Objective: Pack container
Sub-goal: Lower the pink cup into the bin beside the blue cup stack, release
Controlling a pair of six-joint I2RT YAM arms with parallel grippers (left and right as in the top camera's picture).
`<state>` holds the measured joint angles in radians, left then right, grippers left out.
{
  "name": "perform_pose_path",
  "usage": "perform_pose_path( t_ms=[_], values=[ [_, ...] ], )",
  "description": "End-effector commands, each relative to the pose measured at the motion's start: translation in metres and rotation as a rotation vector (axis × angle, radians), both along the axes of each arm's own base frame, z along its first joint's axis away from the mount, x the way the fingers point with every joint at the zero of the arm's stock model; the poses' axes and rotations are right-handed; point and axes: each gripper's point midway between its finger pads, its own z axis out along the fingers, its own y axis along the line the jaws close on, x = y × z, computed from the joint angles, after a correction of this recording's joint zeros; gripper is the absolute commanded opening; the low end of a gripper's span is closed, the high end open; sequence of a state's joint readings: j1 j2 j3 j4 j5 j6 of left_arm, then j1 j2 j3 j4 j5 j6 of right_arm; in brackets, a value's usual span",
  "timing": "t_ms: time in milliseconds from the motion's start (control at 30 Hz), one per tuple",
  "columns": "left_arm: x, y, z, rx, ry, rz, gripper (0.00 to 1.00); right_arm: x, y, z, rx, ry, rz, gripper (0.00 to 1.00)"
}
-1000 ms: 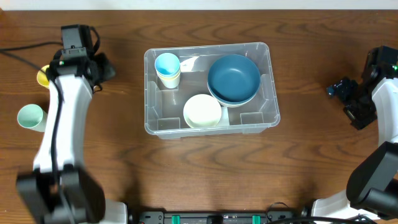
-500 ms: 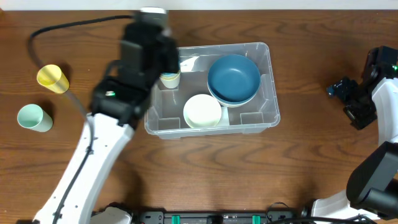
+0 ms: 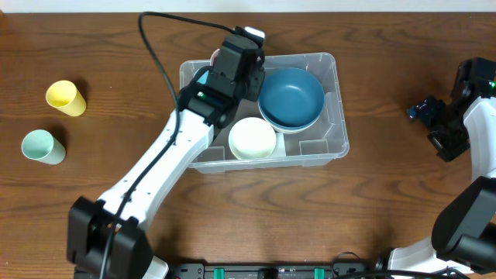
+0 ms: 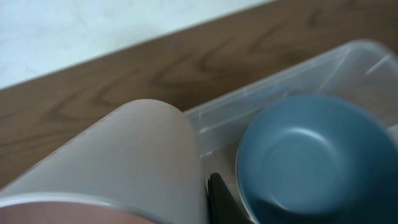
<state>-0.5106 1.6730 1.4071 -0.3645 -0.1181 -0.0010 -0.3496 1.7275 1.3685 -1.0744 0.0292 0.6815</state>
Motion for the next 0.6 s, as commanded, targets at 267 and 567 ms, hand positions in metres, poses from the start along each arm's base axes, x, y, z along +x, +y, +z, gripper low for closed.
perform_pose_path(
  t_ms=[267,567],
  values=[
    [-0.003,-0.016,-0.053,0.094,0.106,-0.035,0.06,0.001,-0.002,0.002,-0.004,-0.005,-0.017,0.99],
    [-0.010,-0.026,-0.082,0.133,0.169,-0.060,0.06,0.001,-0.002,0.002,-0.004,-0.005,-0.017,0.99]
  ],
)
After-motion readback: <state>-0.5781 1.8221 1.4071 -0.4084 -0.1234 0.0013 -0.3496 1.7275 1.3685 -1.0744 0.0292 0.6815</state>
